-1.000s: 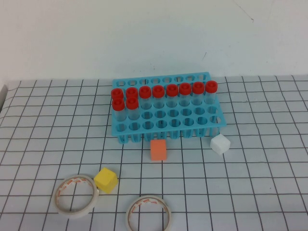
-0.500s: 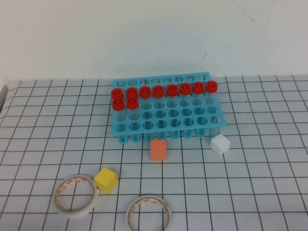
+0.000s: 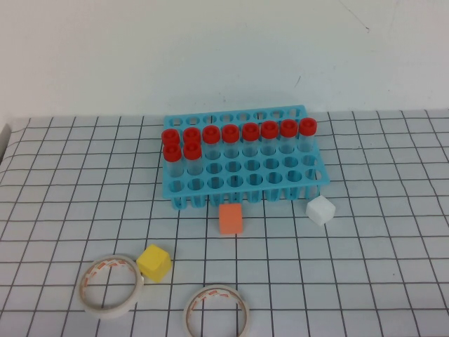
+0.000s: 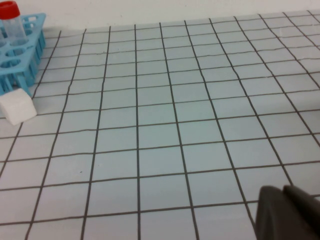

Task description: Place the test tubes

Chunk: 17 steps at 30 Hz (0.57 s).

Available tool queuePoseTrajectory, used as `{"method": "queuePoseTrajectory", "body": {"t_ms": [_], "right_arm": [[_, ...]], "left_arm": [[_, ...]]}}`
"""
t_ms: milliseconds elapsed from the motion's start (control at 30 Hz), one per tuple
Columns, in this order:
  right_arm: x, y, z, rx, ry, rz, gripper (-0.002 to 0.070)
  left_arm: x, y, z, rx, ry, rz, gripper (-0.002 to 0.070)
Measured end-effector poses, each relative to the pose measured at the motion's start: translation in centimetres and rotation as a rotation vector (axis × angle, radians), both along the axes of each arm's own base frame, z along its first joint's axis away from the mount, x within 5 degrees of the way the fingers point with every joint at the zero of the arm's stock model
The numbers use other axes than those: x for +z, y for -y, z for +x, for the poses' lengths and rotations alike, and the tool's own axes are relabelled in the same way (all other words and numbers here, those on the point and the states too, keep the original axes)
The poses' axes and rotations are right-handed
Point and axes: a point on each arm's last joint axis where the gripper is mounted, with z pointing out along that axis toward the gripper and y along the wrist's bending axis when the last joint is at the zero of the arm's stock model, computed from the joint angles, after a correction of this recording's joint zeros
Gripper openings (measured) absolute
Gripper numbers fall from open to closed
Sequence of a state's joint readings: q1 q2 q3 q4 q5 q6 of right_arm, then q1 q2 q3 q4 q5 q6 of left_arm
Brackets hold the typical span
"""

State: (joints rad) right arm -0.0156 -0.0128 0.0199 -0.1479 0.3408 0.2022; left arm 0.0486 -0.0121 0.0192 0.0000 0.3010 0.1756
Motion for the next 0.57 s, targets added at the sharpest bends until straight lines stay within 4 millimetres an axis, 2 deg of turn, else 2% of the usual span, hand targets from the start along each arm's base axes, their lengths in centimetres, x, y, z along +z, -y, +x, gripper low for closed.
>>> {"method": "queuePoseTrajectory", "body": {"t_ms": [133, 567], "right_arm": [[0.0, 0.0, 0.0, 0.0, 0.0, 0.0, -0.0001], [0.0, 0.0, 0.0, 0.0, 0.0, 0.0, -0.0001]], "left_arm": [[0.04, 0.09, -0.01, -0.028, -0.003, 0.049, -0.0001], [0.02, 0.31, -0.01, -0.051, -0.003, 0.011, -0.0001]]}}
